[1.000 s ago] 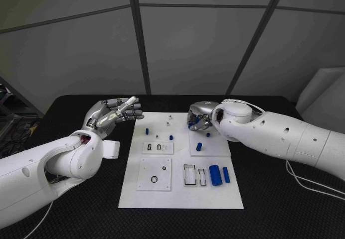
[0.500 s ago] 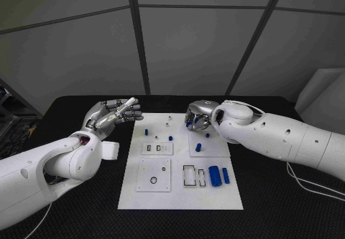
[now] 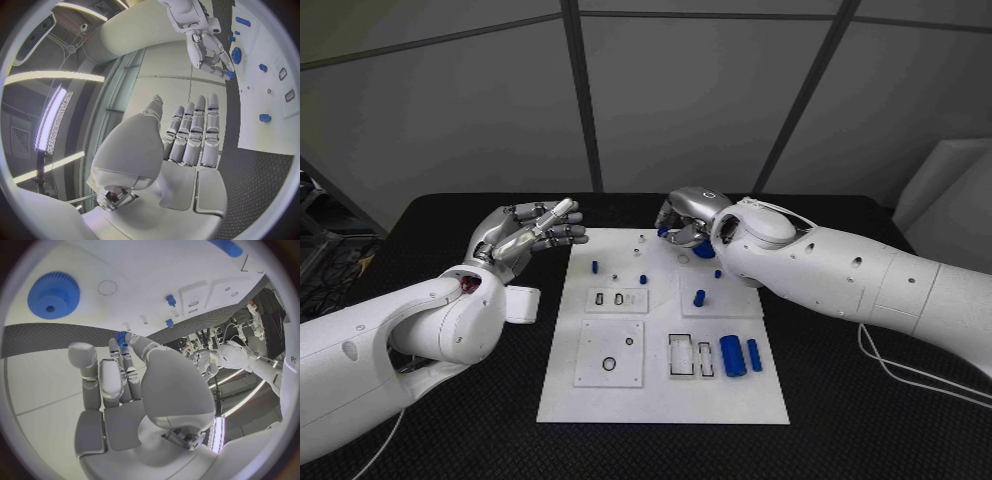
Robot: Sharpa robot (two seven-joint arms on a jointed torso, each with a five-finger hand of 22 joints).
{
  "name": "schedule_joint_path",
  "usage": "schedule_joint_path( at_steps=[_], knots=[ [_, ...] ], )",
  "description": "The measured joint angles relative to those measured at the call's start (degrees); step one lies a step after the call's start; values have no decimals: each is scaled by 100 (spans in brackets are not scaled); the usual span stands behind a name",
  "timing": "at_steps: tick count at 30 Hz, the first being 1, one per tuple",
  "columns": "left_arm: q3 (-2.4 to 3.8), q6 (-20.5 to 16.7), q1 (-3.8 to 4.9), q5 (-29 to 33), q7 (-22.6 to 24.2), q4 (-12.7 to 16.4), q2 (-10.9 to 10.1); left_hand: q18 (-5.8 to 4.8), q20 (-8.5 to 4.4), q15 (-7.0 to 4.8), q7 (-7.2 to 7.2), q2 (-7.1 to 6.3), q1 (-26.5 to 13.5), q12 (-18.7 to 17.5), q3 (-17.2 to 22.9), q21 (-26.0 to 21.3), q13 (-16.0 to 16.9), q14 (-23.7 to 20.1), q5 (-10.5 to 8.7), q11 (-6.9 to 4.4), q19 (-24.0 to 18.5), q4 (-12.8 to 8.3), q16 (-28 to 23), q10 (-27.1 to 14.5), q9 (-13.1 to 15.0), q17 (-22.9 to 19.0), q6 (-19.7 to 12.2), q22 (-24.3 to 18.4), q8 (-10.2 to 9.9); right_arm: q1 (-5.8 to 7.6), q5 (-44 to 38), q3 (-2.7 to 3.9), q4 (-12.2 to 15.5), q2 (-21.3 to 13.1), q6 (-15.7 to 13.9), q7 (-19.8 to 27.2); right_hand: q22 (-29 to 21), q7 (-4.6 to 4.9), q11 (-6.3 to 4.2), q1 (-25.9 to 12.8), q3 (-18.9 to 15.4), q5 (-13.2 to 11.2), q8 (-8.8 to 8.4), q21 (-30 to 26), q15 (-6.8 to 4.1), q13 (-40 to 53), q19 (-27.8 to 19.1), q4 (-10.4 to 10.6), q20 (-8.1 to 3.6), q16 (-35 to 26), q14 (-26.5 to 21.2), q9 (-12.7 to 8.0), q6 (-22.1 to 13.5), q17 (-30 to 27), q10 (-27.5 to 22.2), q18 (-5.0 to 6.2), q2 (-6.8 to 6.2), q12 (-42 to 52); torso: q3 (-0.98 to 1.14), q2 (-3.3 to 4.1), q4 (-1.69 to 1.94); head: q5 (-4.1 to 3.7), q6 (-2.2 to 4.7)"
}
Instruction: Assemble the parts on the task board
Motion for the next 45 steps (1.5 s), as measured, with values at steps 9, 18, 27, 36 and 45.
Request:
schedule_joint_path(
  at_steps=[9, 18, 27, 36, 45],
  knots=[
    [0, 12, 1, 0, -7, -9, 44, 0, 0, 0, 0, 0, 0, 0, -16, 0, 0, 0, 0, 12, 0, -16, -22, -12, 0, 6, 0, -5, 1, 5, 58, -3, -386, 405, -49, 35, -15, 0, 0, 0, 30, -1, 0, 0, 0, -3, 0, 15, 0, 0, 0, -8, 0, -26, 0, 1, 0, -7, -2, 20, 29, 7, -1],
    [0, 19, 2, 0, -19, -12, 52, -1, 21, 0, 0, 0, 0, 0, -16, 0, -1, 0, 0, 19, 20, -16, -22, -19, 0, 6, 0, -4, 1, 7, 73, -2, -576, 564, -46, 73, -15, 0, 1, 0, 36, -2, 0, 0, 0, -6, 0, 9, 0, 0, 0, -9, -1, -26, -1, 1, 0, -8, -10, 39, 47, 15, 13],
    [1, 25, 5, 0, -25, -12, 56, -1, 21, 0, 0, 0, 0, -21, -16, 0, -4, 0, 0, 19, 20, -16, -22, -20, 0, 5, 0, -4, 5, 9, 51, -2, -790, 699, 20, 80, 41, 1, 32, -24, 69, -2, -28, 52, 0, -7, 0, 11, 0, 27, 0, -17, -1, -2, -32, 1, -23, -8, -11, 45, 47, 39, 9],
    [1, 30, 9, 0, -29, -15, 64, -1, 21, 0, 0, 0, 0, -20, -16, 0, -4, 0, 0, 19, 20, -16, -22, -19, 0, 10, 0, -3, 5, 19, 20, -2, -1015, 839, 145, 75, 48, 1, 32, -25, 69, -2, -29, 52, 0, -8, 0, 11, 0, 27, 0, -23, -1, -3, -33, 1, -22, -8, -11, 51, 47, 47, 12],
    [1, 49, 11, 0, -38, -19, 78, -1, 21, 0, 21, 0, 0, -20, -16, 0, -3, 0, 0, 19, 20, -16, -22, -19, 0, 17, -21, -9, -18, 29, -10, 2, -1137, 932, 232, 97, 47, 0, 52, -50, 85, -2, -39, 52, 0, -4, -1, 26, 0, 27, 0, -31, -2, 9, -52, 2, -46, -7, -12, 54, 44, 77, 12]
  ],
)
